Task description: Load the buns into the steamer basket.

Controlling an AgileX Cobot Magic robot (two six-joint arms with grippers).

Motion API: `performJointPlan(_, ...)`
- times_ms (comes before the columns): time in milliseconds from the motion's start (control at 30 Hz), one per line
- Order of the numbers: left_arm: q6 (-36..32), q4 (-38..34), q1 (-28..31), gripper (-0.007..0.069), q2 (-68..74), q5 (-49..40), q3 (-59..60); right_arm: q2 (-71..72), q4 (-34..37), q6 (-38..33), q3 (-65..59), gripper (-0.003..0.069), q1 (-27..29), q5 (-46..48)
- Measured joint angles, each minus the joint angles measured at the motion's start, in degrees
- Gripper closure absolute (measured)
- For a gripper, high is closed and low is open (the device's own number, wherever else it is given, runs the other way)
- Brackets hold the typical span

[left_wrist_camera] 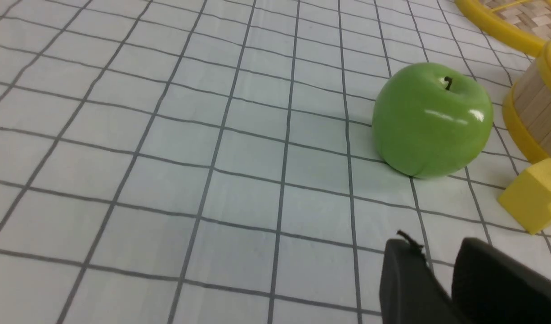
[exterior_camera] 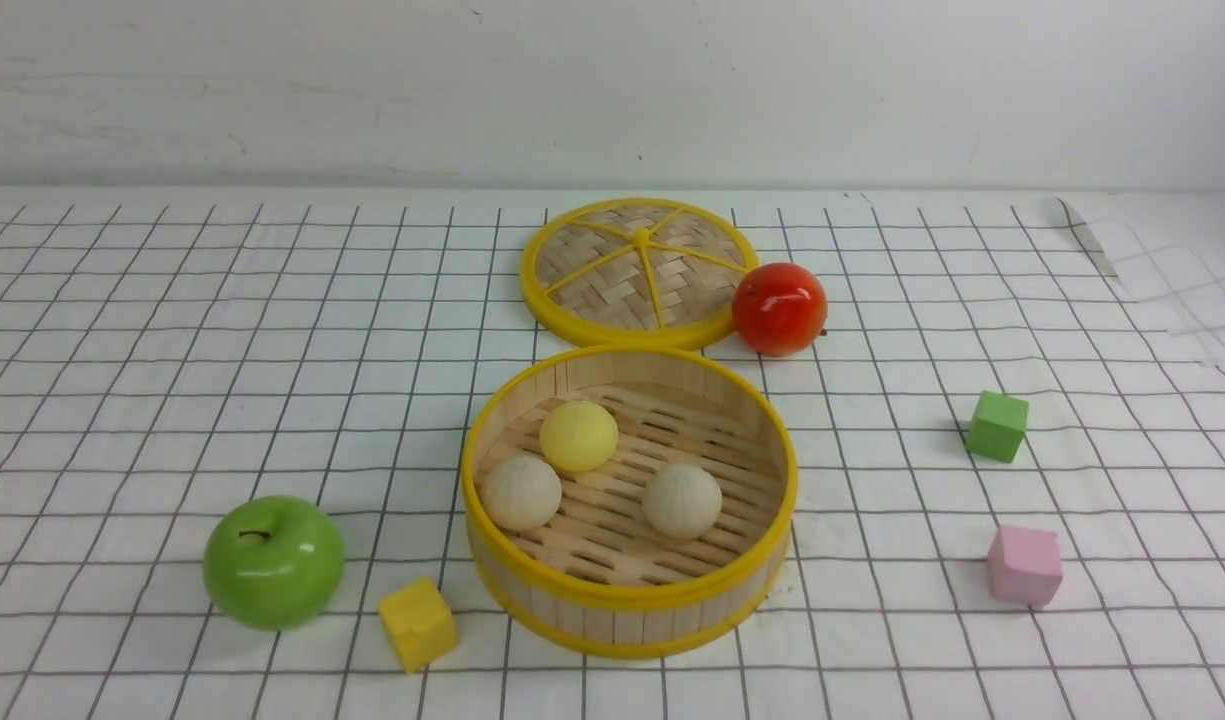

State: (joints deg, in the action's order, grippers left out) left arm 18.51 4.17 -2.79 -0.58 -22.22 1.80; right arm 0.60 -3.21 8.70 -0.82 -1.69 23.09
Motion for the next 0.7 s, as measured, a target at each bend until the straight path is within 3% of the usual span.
performJointPlan(700, -0.2, 0.0, 0.0, 0.0459, 0.0, 0.0, 0.0, 0.0, -0.3, 0.1, -0.2, 0.0624, 0.0, -0.7)
